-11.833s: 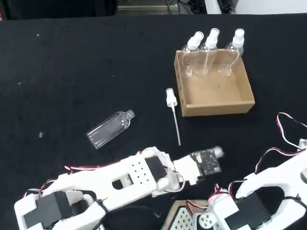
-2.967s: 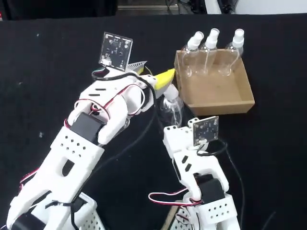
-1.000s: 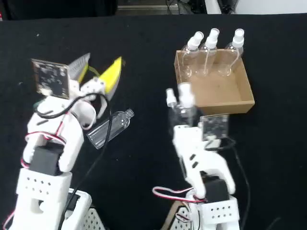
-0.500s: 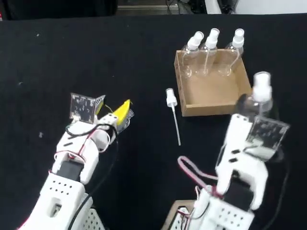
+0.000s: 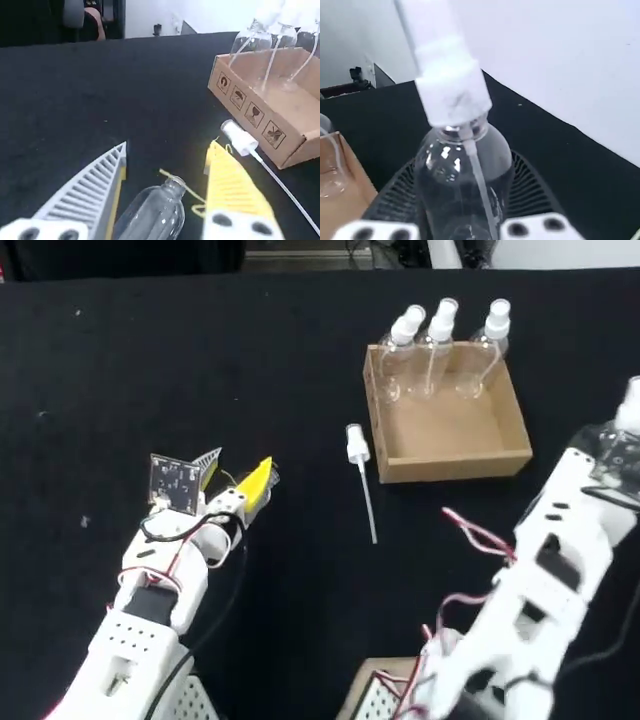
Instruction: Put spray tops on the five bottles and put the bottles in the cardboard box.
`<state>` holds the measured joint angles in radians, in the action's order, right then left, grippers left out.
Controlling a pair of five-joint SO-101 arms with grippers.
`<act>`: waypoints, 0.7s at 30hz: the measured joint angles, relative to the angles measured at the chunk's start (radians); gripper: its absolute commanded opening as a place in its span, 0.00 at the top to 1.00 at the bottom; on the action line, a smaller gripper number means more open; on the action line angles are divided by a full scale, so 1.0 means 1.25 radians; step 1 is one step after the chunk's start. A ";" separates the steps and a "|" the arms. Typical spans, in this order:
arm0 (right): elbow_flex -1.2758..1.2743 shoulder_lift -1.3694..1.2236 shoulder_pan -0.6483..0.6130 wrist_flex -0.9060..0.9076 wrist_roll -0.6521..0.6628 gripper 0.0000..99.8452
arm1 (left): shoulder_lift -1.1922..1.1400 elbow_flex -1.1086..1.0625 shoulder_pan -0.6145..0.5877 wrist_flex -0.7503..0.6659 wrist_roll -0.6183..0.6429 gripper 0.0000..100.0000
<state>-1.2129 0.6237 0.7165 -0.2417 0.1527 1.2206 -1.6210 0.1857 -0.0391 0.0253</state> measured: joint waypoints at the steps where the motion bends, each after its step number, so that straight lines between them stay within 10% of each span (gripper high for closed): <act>1: 0.004 -0.042 0.000 -0.037 0.000 0.99 | 0.000 0.000 -0.001 0.000 0.000 0.75; 13: 0.047 -0.481 0.034 -0.500 0.001 0.99 | 0.000 0.000 -0.001 0.000 0.000 0.75; 21: 0.162 -0.692 0.085 -0.559 -0.007 0.99 | 0.000 0.000 -0.001 0.000 0.000 0.75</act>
<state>-1.0104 -0.2417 0.8224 -0.9398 0.1435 1.2206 -1.6210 0.1841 -0.0391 0.0253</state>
